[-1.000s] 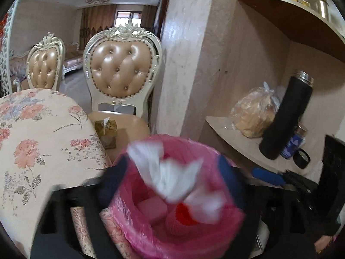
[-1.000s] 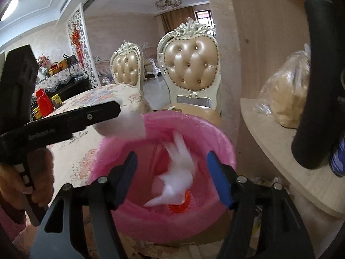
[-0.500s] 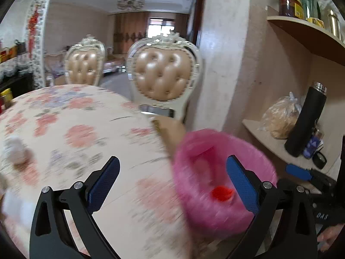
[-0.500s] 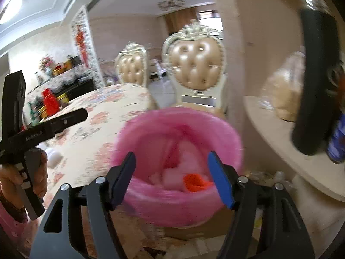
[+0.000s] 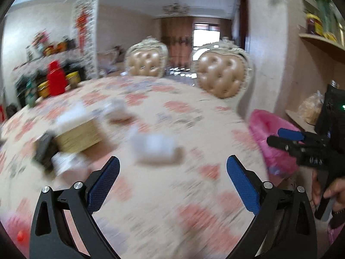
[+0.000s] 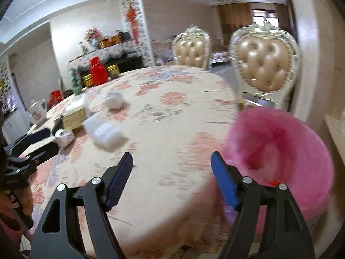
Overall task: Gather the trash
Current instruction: 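Move both open tools back over the table, then grasp a pink foam fruit net with the left tool while the right tool grasps the white foam strip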
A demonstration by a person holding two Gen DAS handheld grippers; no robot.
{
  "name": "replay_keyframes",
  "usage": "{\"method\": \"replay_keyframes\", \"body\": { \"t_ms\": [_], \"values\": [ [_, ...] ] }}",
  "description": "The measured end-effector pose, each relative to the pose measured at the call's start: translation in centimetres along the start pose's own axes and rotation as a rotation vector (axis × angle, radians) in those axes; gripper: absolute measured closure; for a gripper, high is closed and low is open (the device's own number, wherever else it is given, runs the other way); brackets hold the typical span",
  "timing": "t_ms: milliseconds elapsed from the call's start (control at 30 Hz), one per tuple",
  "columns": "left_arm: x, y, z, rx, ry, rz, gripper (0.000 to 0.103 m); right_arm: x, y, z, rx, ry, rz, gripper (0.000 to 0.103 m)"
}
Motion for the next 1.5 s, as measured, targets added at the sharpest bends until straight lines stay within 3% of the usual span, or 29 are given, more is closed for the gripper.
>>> {"method": "replay_keyframes", "body": {
  "t_ms": [233,567,733,867,967,1033,1300,1433,1500],
  "values": [
    [-5.8,9.0,-5.1,-0.134,-0.027,0.148,0.009,2.8,6.7,1.2,-0.108,0.041,0.063,0.027],
    [-11.0,14.6,-10.5,-0.231,-0.030,0.296,0.009,5.8,12.5,1.7,-0.193,0.094,0.088,0.024],
    [-11.3,17.2,-12.4,-0.289,0.006,0.349,0.009,6.8,14.2,1.9,-0.217,0.109,0.094,0.024],
    [-9.9,19.3,-12.7,-0.337,0.068,0.338,0.009,7.5,15.0,2.3,-0.234,0.118,0.092,0.024],
    [-8.4,20.8,-12.9,-0.388,0.125,0.322,0.009,7.9,15.1,2.4,-0.238,0.119,0.090,0.016],
    [-7.6,21.2,-13.0,-0.416,0.161,0.272,0.009,8.2,15.0,2.5,-0.243,0.127,0.088,0.016],
    [-6.1,21.1,-12.6,-0.474,0.193,0.182,0.011,11.6,13.9,3.6,-0.241,0.199,0.086,0.016],
    [-5.4,20.4,-12.2,-0.454,0.212,0.177,0.028,13.8,13.5,4.7,-0.233,0.242,0.111,0.016],
    [-5.1,20.1,-11.9,-0.447,0.215,0.172,0.043,14.7,13.6,5.1,-0.243,0.261,0.118,0.016]
  ]
}}
Point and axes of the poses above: each gripper's, at about its wrist camera, not at the fingertips, and x roughly the way its jaws point, y to its left, z to its top, the point moved 6 cm from there along x, roughly the way its jaws point, and after that the axes turned 11 degrees about y, right-handed, at the moved point
